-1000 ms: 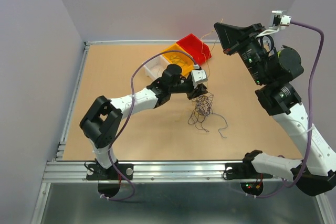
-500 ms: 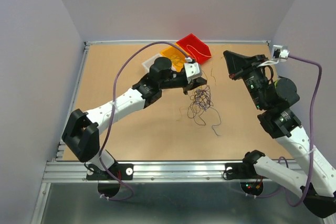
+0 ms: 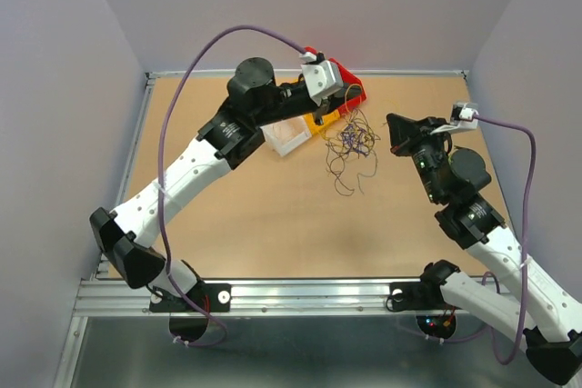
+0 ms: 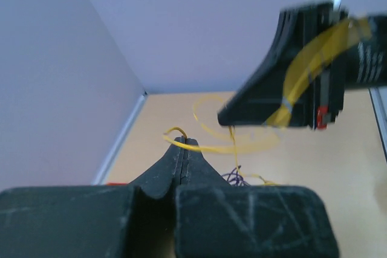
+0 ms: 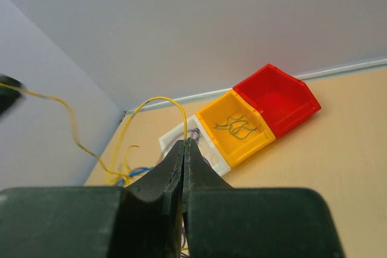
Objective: Untangle the cables
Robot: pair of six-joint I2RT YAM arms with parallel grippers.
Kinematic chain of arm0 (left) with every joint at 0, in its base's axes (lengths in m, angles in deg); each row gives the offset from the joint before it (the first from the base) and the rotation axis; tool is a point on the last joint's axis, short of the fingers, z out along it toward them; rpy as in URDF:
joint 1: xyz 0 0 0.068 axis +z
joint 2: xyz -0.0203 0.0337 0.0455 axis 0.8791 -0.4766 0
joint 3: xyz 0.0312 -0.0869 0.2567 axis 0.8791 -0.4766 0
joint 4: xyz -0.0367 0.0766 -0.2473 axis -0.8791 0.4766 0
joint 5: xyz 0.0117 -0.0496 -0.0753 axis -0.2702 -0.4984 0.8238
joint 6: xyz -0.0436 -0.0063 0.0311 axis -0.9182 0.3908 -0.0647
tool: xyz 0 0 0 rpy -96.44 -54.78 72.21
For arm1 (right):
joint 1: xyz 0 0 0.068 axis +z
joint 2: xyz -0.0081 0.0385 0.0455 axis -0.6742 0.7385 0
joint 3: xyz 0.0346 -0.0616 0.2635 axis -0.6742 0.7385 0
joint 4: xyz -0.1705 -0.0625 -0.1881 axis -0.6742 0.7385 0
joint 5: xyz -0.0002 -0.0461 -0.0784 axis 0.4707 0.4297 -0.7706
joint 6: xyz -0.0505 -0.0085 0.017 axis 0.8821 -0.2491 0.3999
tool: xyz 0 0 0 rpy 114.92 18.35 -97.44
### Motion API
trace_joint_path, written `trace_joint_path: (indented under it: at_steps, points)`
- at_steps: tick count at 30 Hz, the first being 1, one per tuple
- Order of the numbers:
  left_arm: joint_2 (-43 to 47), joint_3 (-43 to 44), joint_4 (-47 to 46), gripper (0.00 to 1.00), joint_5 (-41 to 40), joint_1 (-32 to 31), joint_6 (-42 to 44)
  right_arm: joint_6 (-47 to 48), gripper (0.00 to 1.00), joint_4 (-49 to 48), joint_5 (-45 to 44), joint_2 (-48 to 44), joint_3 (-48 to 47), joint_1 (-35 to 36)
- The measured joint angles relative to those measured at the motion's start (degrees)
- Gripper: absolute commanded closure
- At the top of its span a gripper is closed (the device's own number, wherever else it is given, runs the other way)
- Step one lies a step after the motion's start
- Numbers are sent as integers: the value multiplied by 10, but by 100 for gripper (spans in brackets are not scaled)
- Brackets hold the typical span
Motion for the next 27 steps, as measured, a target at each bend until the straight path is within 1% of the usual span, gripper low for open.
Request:
trace_joint_path:
  at_steps: [2, 4, 6, 7, 10, 11, 13, 15, 16, 18, 20, 21, 24, 27]
  points:
    - [9, 20, -3, 100, -4, 0, -2, 0, 99, 0, -2, 1, 3, 0]
    - [35, -10, -29, 100, -2, 0, -8, 1, 99, 0, -4, 0, 5, 0]
    - [48, -72, -66, 100, 6, -2, -23, 1, 99, -1, -6, -2, 5, 0]
    - [40, -104, -79, 100, 10, -6, -27, 1, 100, -1, -7, -4, 5, 0]
    - [-1, -134, -80, 100, 15, -15, -34, 1, 99, -1, -7, -9, 5, 0]
    - [-45, -138, -74, 100, 12, -18, -37, 1, 99, -1, -9, -10, 5, 0]
    - [-86, -152, -45, 100, 3, -20, -39, 3, 99, -1, -9, -11, 5, 0]
    - [-96, -158, -1, 100, -9, -20, -41, 3, 100, -1, -10, -11, 5, 0]
    - [-93, -146, 20, 100, -14, -19, -40, 3, 99, -1, -10, -11, 5, 0]
    - [-88, -85, 45, 100, -27, -19, -40, 4, 99, -1, -10, -11, 5, 0]
    - [-76, -21, 43, 100, -34, -19, -39, 5, 99, -1, -10, -11, 5, 0]
    - [-64, -3, 38, 100, -35, -19, -39, 5, 99, -2, -9, -11, 7, 0]
    - [-12, 23, 25, 100, -33, -19, -40, 12, 100, -3, -2, -12, 14, 0]
    - [18, 31, 18, 100, -33, -19, -39, 22, 100, -3, 14, -9, 15, 0]
